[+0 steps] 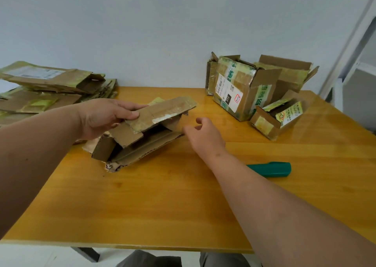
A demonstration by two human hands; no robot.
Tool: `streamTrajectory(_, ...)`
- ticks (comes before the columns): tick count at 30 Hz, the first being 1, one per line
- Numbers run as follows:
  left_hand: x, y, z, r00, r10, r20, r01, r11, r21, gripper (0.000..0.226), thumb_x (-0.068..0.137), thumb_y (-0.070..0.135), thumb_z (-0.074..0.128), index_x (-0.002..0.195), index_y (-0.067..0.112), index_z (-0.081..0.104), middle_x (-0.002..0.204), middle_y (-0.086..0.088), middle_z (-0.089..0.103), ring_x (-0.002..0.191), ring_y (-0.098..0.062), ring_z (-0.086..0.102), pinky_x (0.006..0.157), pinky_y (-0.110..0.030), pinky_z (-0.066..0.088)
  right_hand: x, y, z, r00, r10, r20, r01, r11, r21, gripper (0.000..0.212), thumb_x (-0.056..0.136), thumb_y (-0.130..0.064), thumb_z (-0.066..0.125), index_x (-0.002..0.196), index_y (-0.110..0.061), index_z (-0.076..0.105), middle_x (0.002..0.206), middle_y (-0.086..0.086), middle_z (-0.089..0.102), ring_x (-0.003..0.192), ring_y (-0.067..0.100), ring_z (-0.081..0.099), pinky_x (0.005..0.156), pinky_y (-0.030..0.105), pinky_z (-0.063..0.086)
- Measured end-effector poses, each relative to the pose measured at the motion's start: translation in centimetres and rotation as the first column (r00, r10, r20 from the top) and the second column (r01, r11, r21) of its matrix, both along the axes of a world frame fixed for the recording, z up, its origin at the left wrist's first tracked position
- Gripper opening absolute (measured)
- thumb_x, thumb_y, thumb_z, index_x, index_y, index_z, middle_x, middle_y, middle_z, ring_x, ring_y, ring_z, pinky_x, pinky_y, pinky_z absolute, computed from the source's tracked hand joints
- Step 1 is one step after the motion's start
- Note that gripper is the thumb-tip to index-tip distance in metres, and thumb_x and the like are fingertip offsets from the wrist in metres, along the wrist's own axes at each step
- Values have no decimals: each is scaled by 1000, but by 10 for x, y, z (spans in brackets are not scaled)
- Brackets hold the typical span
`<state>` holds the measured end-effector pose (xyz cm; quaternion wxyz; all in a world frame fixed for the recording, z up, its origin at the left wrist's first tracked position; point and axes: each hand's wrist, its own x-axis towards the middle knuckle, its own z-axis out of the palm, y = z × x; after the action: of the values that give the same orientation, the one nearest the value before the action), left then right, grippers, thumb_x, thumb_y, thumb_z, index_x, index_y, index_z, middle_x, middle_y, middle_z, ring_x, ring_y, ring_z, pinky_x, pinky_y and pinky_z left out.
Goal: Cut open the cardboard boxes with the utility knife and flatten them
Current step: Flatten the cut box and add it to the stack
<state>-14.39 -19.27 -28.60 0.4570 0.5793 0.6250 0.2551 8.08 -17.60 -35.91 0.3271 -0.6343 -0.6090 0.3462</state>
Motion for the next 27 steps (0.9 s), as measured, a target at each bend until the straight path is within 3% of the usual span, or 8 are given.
streamTrajectory(3, -7, 5, 4, 1000, 14, 8, -13, 1000, -15, 28, 93, 21, 52, 114, 33, 67, 94, 3, 74, 79, -13, 64, 66, -30, 42, -11, 7, 2, 999, 40, -12, -41, 999, -11, 69, 88, -53, 61, 145, -24, 37, 109, -9, 50, 106, 19, 52, 109, 53, 32)
streamTrajectory(5, -11, 8, 5, 1000, -9, 8, 9, 999, -33, 32, 86, 24, 56, 114, 33, 68, 93, 4, 75, 80, -14, 65, 68, -31, 43, -19, 13, 4, 998, 56, -5, -56, 998, -27, 77, 83, -55, 68, 144, -23, 35, 106, -10, 49, 111, 22, 55, 107, 53, 36)
streamTrajectory(11, -14, 15, 7, 998, -61, 32, 63, 996, -63, 41, 76, 31, 61, 116, 33, 70, 111, -1, 72, 100, -23, 61, 95, -46, 40, -41, 25, 13, 998, 16, 60, -13, 998, -58, 73, 78, -40, 79, 130, -19, 32, 84, -10, 45, 96, 23, 54, 100, 50, 42)
streamTrajectory(14, -17, 18, 9, 997, -77, 31, 79, 995, -64, 50, 64, 40, 80, 113, 38, 71, 109, -1, 73, 101, -25, 60, 102, -51, 35, -46, 25, 18, 994, -15, 108, 16, 1000, -6, 76, 80, -43, 78, 131, -17, 29, 94, -7, 54, 95, 24, 55, 97, 46, 42)
streamTrajectory(17, -14, 20, 8, 999, -31, 28, 31, 999, -27, 35, 73, 31, 66, 107, 37, 74, 94, 3, 75, 92, -21, 59, 97, -45, 35, -47, 25, 20, 984, -28, 178, 17, 998, 63, 75, 83, -45, 75, 133, -16, 27, 85, -8, 50, 89, 21, 52, 92, 42, 39)
streamTrajectory(20, -10, 20, 8, 1000, -2, 28, 2, 1000, -2, 30, 84, 27, 57, 111, 31, 72, 87, 6, 75, 89, -18, 59, 93, -40, 35, -46, 25, 22, 976, -25, 218, 8, 997, 81, 71, 87, -45, 72, 133, -14, 29, 72, -11, 41, 90, 23, 57, 97, 44, 41)
streamTrajectory(23, -9, 18, 9, 1000, 6, 14, -6, 1000, 6, 30, 89, 26, 56, 115, 32, 70, 96, 5, 74, 92, -18, 59, 93, -41, 38, -47, 23, 21, 975, -12, 222, -3, 998, 68, 68, 87, -46, 71, 130, -14, 31, 90, -4, 57, 105, 28, 63, 99, 47, 42)
streamTrajectory(27, -10, 14, 11, 1000, 17, -7, -17, 999, 30, 29, 96, 25, 53, 119, 34, 68, 106, 0, 70, 91, -17, 60, 77, -33, 44, -52, 21, 23, 979, -10, 204, 1, 999, 41, 74, 82, -49, 75, 131, -15, 31, 117, 2, 64, 111, 28, 62, 98, 47, 45)
